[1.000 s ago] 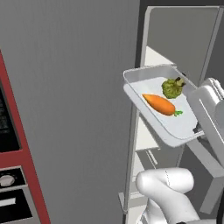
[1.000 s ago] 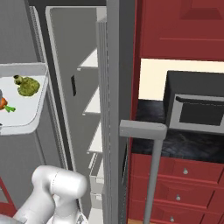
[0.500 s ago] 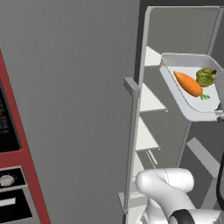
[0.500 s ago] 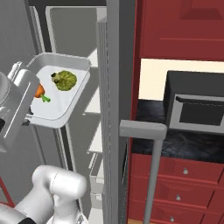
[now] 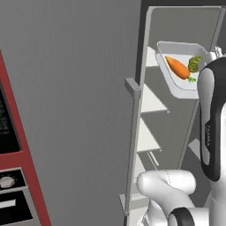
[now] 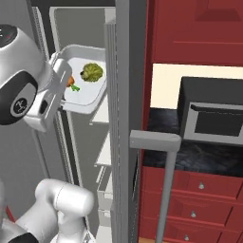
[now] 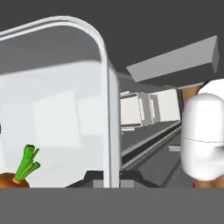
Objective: Take the carrot and broccoli out of the freezer and place them in the tupperware container on the counter. Then put the tupperware containing the vegetables back in the freezer.
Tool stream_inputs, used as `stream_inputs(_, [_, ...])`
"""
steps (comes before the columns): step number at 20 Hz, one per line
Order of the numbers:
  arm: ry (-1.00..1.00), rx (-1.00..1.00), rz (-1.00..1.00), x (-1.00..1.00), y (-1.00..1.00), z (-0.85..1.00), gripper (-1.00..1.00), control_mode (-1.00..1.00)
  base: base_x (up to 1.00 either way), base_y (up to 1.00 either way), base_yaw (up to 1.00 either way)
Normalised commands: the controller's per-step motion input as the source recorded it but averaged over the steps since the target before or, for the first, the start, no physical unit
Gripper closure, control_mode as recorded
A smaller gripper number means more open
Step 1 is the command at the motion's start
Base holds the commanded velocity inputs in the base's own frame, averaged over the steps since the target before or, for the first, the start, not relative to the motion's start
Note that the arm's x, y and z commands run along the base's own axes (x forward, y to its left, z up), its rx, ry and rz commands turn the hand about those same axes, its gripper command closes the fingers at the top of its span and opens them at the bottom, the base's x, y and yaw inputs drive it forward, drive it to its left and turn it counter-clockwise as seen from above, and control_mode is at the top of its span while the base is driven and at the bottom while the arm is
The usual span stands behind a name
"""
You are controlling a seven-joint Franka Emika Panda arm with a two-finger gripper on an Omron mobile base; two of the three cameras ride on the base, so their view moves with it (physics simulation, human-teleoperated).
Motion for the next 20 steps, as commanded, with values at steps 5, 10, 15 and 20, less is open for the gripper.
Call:
stream_inputs(5, [-0.07, 0.0, 0.02, 1.0, -0.12, 0.0, 1.0, -1.0, 0.0, 0.0, 0.0])
stream_inputs(10, [-0.02, 0.0, 0.06, 1.0, -0.02, 0.0, 1.0, -1.0, 0.0, 0.0, 0.0])
stream_inputs(15, [0.0, 0.0, 0.03, 1.0, -0.12, 0.0, 1.0, -1.0, 0.0, 0.0, 0.0])
stream_inputs(20, [0.0, 0.0, 0.03, 1.0, -0.08, 0.0, 1.0, -1.0, 0.0, 0.0, 0.0])
